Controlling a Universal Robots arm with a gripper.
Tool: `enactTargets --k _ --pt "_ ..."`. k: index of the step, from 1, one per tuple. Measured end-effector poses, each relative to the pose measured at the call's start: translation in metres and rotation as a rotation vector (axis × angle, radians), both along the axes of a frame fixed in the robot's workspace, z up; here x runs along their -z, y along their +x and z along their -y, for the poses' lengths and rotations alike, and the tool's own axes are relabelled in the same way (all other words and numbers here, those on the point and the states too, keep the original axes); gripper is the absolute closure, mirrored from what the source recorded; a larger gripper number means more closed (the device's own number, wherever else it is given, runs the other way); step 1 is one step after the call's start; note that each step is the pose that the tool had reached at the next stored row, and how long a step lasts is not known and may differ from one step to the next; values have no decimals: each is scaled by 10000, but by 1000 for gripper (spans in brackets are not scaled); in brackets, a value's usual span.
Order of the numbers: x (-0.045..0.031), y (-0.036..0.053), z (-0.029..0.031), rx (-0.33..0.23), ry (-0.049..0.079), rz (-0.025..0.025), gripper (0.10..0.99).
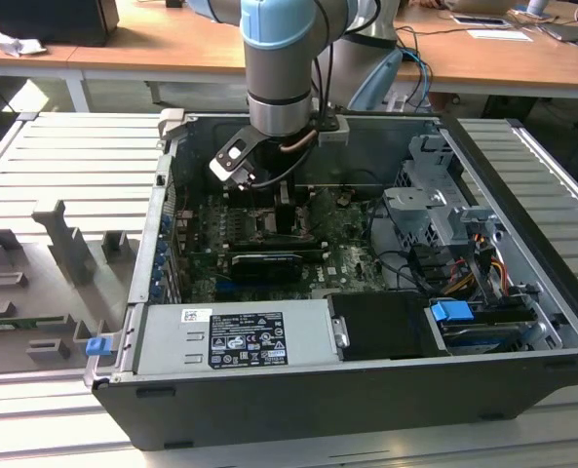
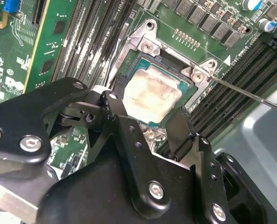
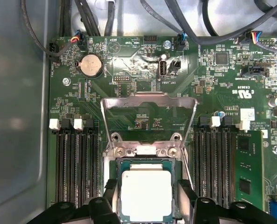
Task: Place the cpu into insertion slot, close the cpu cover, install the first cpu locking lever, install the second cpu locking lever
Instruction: 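Place the cpu into insertion slot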
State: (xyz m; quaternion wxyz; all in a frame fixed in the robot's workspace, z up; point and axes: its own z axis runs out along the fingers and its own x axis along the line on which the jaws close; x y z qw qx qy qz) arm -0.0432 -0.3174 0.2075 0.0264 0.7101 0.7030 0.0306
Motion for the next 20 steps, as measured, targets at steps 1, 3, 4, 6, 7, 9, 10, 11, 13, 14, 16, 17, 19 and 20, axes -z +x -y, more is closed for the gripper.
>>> enactTargets --k 1,3,4,6,7,9,10,11,13,14,16,17,19,20 --pt "-6 0 0 0 1 -1 471" --pt "-15 5 0 -2 -2 -20 549" --pt "-20 11 0 -1 -6 -48 675" --pt "-55 15 0 0 -5 -106 855" --pt "-68 15 0 0 -5 -125 918" --pt "-78 16 0 0 -4 -127 980" --pt "-81 16 0 0 -4 -127 980" --pt "-85 16 0 0 -5 -127 980" --pt "-90 16 0 0 -3 -126 980" --pt "-93 16 0 0 -4 -127 980" --pt "-102 16 0 -1 -5 -128 980" --pt "-103 16 0 0 -3 -127 980" --pt "-109 16 0 0 -5 -128 980" --pt "-112 16 0 0 -5 -128 980"
